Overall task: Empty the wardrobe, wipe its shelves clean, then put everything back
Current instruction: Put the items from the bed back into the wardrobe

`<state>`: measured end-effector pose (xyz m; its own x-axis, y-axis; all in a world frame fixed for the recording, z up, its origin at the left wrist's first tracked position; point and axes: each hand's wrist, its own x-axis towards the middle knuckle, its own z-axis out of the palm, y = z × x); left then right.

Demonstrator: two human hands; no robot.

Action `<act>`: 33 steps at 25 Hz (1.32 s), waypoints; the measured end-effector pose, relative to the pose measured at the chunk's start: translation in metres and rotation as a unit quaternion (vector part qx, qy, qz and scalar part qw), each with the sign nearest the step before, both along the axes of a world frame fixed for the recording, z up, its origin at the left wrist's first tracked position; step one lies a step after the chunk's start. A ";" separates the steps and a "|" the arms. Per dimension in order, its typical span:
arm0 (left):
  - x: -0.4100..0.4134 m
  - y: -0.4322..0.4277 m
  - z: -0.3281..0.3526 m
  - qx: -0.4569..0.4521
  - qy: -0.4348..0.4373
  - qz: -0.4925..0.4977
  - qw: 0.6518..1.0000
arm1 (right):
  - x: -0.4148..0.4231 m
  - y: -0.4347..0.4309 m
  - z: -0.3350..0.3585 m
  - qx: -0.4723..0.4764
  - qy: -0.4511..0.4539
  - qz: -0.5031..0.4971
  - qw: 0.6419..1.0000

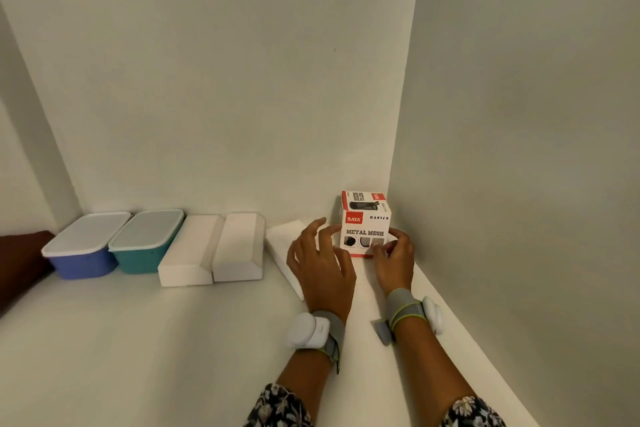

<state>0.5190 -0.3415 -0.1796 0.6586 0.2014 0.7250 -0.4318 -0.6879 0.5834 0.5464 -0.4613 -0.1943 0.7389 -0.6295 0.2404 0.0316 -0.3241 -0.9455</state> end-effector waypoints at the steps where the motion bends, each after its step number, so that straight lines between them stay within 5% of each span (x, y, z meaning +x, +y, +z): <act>1: -0.005 0.005 -0.002 -0.037 0.011 0.016 0.999 | -0.003 0.003 0.001 -0.011 -0.018 -0.011 1.000; 6: -0.025 0.032 -0.011 -0.247 0.111 -0.048 0.961 | -0.031 0.043 0.018 -0.162 -0.142 0.041 0.976; 11: -0.042 0.059 -0.008 -0.295 0.175 -0.096 0.934 | -0.037 0.082 0.004 -0.393 0.012 0.149 0.907; 18: -0.055 0.081 -0.012 -0.273 0.205 -0.080 0.936 | -0.060 0.053 0.011 -0.298 0.074 0.205 0.929; 24: -0.062 0.087 -0.016 -0.201 0.243 -0.093 0.944 | -0.076 0.030 0.011 -0.175 0.032 0.303 0.936; 33: -0.064 0.099 -0.018 -0.166 0.271 -0.033 0.948 | -0.059 0.078 0.004 -0.102 0.044 0.133 0.985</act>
